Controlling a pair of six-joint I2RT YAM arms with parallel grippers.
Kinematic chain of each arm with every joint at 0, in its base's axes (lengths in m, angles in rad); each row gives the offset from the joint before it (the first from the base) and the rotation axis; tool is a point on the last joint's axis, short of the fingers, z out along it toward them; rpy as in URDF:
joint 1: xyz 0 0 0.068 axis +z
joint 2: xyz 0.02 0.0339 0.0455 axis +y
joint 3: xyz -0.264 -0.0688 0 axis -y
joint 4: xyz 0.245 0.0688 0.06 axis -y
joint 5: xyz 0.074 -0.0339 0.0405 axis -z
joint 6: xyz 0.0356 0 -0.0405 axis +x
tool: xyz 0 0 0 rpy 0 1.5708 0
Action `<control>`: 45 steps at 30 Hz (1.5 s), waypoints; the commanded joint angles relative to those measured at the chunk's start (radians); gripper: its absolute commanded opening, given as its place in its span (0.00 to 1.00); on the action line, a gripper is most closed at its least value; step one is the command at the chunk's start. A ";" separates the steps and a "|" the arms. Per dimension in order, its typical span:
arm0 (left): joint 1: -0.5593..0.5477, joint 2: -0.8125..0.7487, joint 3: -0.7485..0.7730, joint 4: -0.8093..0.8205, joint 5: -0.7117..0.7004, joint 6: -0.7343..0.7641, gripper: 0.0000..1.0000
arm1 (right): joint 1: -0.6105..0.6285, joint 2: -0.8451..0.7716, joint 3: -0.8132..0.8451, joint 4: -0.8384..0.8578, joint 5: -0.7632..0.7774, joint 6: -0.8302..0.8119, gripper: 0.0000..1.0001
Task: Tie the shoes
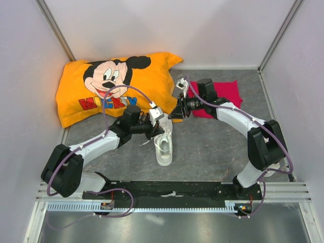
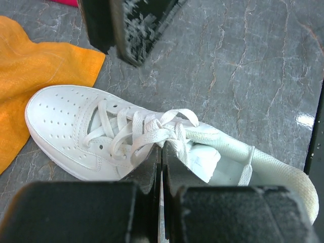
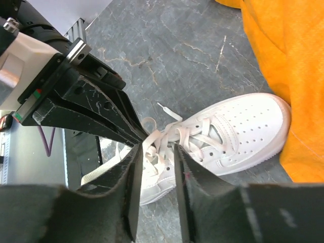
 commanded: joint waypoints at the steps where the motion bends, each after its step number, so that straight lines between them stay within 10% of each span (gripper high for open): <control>1: 0.001 -0.030 -0.008 0.042 0.036 0.064 0.02 | 0.001 0.013 0.039 -0.036 -0.030 -0.076 0.35; 31: -0.001 -0.010 -0.010 0.081 0.059 0.176 0.02 | 0.053 0.064 0.026 -0.076 -0.037 -0.042 0.37; 45: -0.001 -0.005 -0.010 0.087 0.062 0.179 0.02 | 0.055 0.076 0.029 -0.065 -0.044 -0.012 0.08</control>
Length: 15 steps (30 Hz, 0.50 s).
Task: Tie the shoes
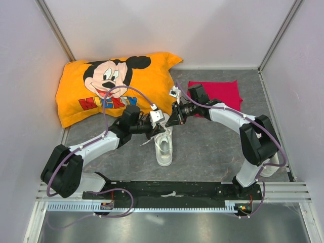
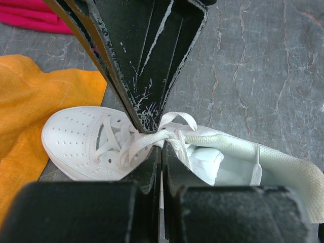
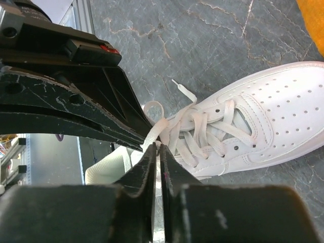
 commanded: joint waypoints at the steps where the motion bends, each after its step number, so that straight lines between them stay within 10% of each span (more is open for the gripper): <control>1: -0.001 0.003 -0.001 0.047 0.015 0.041 0.02 | 0.003 -0.008 0.013 0.031 -0.034 0.000 0.00; 15: 0.001 -0.142 -0.012 -0.076 -0.017 0.044 0.42 | 0.001 -0.059 0.002 0.021 0.035 0.032 0.00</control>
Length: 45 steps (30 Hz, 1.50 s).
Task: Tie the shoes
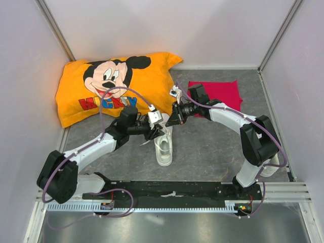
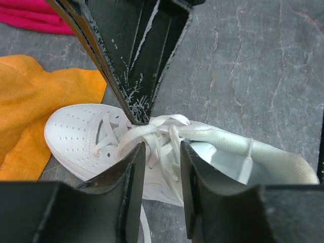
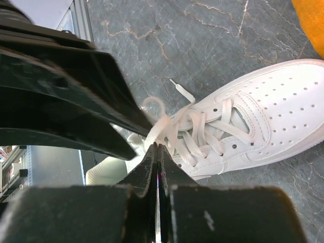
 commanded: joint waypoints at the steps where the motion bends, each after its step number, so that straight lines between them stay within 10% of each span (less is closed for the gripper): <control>1: 0.001 -0.106 -0.002 -0.055 -0.020 0.044 0.44 | 0.003 -0.054 0.001 0.019 0.022 0.013 0.00; 11: 0.101 -0.223 0.043 -0.324 -0.043 0.206 0.54 | 0.003 -0.078 -0.012 0.019 0.035 0.004 0.00; 21: 0.254 -0.012 0.301 -0.598 0.213 0.559 0.56 | 0.012 -0.089 -0.028 0.027 0.037 -0.005 0.00; 45: 0.133 0.228 0.420 -0.599 0.287 0.455 0.52 | 0.032 -0.114 -0.056 0.050 0.051 -0.017 0.00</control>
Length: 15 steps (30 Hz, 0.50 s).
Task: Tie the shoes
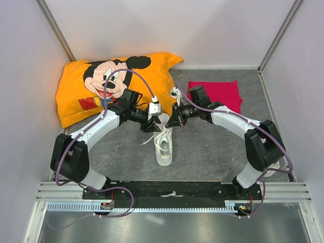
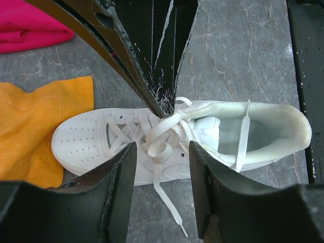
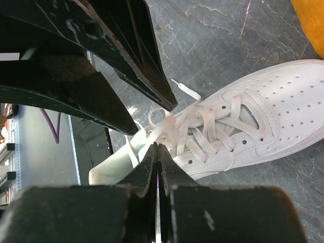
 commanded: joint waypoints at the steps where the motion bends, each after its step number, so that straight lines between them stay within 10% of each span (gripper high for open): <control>1: -0.006 0.019 0.031 -0.003 -0.015 -0.019 0.51 | 0.004 -0.043 -0.006 0.036 -0.008 -0.021 0.00; 15: 0.000 -0.019 -0.007 -0.029 -0.023 0.000 0.02 | 0.004 -0.065 -0.014 0.010 0.020 -0.039 0.00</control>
